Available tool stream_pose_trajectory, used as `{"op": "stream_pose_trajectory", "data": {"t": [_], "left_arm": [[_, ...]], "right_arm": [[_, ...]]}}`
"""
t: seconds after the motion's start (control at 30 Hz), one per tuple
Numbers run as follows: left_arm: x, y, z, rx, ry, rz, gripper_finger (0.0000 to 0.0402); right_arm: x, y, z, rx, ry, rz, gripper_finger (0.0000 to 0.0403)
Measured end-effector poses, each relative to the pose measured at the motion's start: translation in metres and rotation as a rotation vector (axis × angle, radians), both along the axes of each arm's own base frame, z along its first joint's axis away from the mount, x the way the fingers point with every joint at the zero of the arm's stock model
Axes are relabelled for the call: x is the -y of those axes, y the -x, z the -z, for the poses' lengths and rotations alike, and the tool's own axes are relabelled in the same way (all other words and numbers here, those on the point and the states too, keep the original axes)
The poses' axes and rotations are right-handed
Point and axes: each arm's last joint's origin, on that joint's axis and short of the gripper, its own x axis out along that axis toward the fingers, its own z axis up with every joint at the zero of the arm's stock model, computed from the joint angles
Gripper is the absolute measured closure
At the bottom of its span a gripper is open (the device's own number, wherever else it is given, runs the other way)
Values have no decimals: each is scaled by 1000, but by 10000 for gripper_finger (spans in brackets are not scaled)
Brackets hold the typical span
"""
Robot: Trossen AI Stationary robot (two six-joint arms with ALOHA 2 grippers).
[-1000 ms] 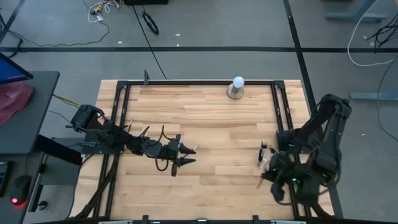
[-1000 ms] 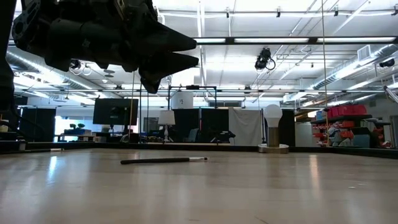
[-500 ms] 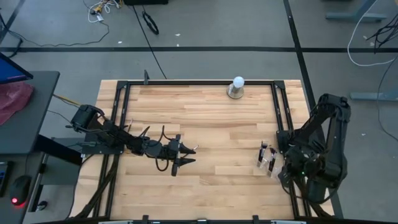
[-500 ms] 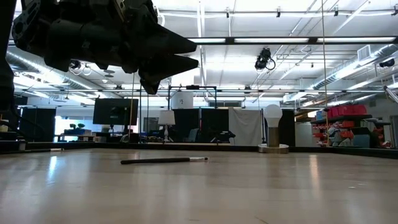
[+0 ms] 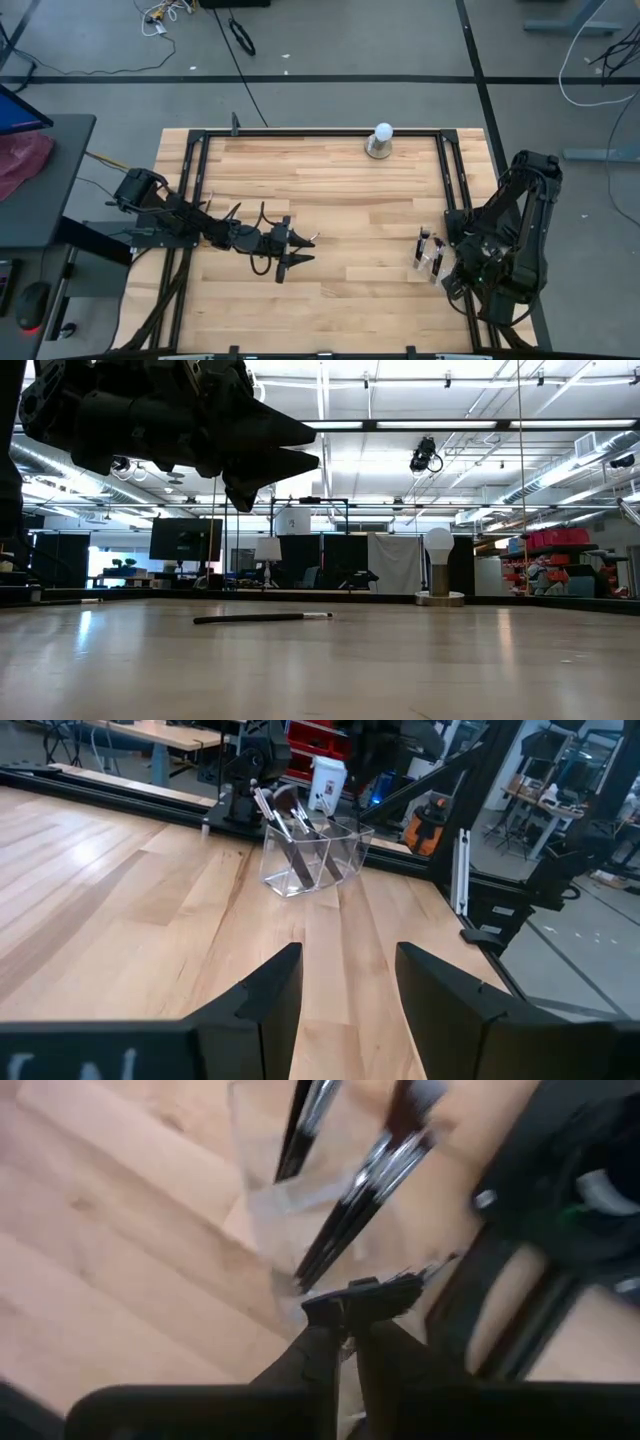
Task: Put items in baskets/containers
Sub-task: Put the black eyebrow brush into the transparent organizer, then put the black eyeshadow brush into the transparent organizer
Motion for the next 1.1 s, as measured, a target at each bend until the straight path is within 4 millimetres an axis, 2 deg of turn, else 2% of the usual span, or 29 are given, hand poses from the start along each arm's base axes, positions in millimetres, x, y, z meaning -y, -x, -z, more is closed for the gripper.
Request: {"op": "stream_pose_trajectory", "data": {"t": [0.2, 0.43, 0.53, 0.67, 0.9, 1.1], "left_arm": [[0, 1, 5, -52, 6, -3, 232], [-1, 2, 13, -136, -23, -12, 232], [-1, 3, 17, -173, -11, -20, 232], [-2, 6, 26, -265, -21, -49, 232], [0, 16, 41, -424, -83, -101, 232], [1, 21, 46, -470, -138, -153, 232]], "right_arm": [[-3, -2, 3, 12, -37, 6, 342], [3, 2, 1, -94, -29, 43, 264], [9, 4, -8, -98, -61, 49, 239], [11, -2, -26, 9, -102, 11, 230], [5, -34, -39, 409, -5, -195, 237], [-9, -82, -36, 618, 206, -410, 240]]}}
